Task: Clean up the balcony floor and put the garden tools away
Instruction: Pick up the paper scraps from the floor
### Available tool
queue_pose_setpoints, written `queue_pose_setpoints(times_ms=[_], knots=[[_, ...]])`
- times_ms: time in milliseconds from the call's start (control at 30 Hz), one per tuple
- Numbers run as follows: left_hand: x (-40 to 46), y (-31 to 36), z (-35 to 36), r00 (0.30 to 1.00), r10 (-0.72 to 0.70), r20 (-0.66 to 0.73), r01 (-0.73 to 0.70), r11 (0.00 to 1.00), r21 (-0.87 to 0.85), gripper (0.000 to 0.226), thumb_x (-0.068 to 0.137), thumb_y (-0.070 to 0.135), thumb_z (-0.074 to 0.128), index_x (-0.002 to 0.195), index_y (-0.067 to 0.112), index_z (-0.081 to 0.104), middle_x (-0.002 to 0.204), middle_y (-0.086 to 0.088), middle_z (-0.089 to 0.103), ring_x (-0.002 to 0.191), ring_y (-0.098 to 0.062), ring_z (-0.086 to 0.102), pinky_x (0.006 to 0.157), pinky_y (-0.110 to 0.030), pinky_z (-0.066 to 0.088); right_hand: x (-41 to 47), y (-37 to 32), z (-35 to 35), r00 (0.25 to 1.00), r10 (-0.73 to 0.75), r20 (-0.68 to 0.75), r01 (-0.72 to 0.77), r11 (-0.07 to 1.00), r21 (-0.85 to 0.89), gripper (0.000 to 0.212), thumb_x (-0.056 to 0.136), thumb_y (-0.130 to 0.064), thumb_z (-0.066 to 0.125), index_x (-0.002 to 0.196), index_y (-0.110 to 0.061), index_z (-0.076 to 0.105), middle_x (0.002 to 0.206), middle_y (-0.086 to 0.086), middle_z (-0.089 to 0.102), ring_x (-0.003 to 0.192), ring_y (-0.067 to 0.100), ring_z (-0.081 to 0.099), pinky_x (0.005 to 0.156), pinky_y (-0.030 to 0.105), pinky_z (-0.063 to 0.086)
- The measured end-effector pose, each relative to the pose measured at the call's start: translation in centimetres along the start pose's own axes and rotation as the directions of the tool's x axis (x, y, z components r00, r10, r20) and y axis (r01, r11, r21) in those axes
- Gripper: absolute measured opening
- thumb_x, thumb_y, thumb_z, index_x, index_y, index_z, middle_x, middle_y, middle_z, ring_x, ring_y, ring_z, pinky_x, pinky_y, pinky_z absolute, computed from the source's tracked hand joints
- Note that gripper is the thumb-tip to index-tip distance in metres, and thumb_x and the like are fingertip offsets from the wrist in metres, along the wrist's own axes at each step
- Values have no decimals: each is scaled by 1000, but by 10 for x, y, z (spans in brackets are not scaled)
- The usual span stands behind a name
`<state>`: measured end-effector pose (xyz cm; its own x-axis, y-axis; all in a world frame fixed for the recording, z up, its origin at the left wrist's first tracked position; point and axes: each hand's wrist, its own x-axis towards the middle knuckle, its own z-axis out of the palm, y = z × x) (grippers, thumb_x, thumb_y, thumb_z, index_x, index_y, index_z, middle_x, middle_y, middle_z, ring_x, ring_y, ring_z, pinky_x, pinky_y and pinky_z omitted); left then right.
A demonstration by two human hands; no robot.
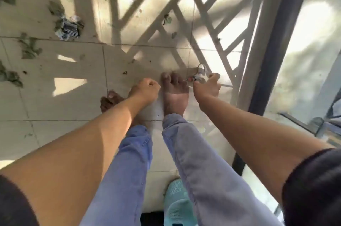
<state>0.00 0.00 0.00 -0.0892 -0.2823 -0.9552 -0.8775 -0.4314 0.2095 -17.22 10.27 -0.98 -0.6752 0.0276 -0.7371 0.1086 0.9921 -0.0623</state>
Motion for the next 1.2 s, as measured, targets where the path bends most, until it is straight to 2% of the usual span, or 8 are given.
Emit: queue_pose_setpoints(times_ms=[233,400,533,700,833,1000,1133,1200], knots=[[-1,16,-13,999,2,33,0,997,-80,31,67,50,49,80,28,65,108,-11,75,111,-35,66,101,-48,54,30,-13,17,988,150,-35,-137,959,248,49,82,-18,76,108,-29,36,105,5,55,84,26,64,77,43,63],[-16,29,-26,999,9,50,-6,997,-73,16,92,39,53,83,31,63,106,-4,74,106,-30,67,101,-46,53,46,-30,10,989,147,27,-149,947,284,30,80,-5,79,91,-20,56,90,4,68,77,21,70,71,41,65],[-22,41,-29,996,-65,60,73,986,-148,20,105,34,49,112,22,64,117,-4,73,101,-23,64,97,-42,51,28,-41,-6,992,92,91,-121,913,391,20,84,-10,82,83,-17,64,88,10,74,71,20,75,67,39,65],[-49,68,-38,977,-147,154,208,814,-542,45,107,48,41,132,15,58,124,-9,66,116,-29,62,99,-52,53,-35,-60,-17,958,-143,249,27,907,420,12,85,-17,81,83,-16,69,80,10,75,72,24,74,70,48,64],[-52,77,-48,980,-98,170,186,746,-640,60,98,66,49,135,18,59,122,-8,65,110,-27,64,76,-51,63,-79,-75,-3,882,-319,348,206,923,325,13,86,-35,77,77,-27,72,69,-7,75,69,14,71,71,52,58],[-45,60,-61,997,-79,-9,56,776,-628,19,103,25,60,109,8,67,96,-10,69,81,-23,69,60,-34,60,-103,-95,7,833,-404,377,283,898,337,4,90,-17,77,91,-14,75,78,2,77,62,1,70,57,18,53],[-38,42,-81,991,-121,-52,49,701,-712,13,102,12,60,108,1,64,98,-18,67,79,-28,69,58,-35,63,-100,-107,12,807,-455,375,379,888,262,22,81,-26,83,99,-24,69,80,-3,75,71,13,73,68,38,62],[-34,35,-90,982,-175,-75,55,635,-770,11,102,9,61,106,0,63,96,-23,65,71,-29,68,57,-37,64,-98,-118,14,792,-517,326,502,854,135,21,85,-29,78,103,-24,69,81,-10,72,72,7,70,66,32,57]])
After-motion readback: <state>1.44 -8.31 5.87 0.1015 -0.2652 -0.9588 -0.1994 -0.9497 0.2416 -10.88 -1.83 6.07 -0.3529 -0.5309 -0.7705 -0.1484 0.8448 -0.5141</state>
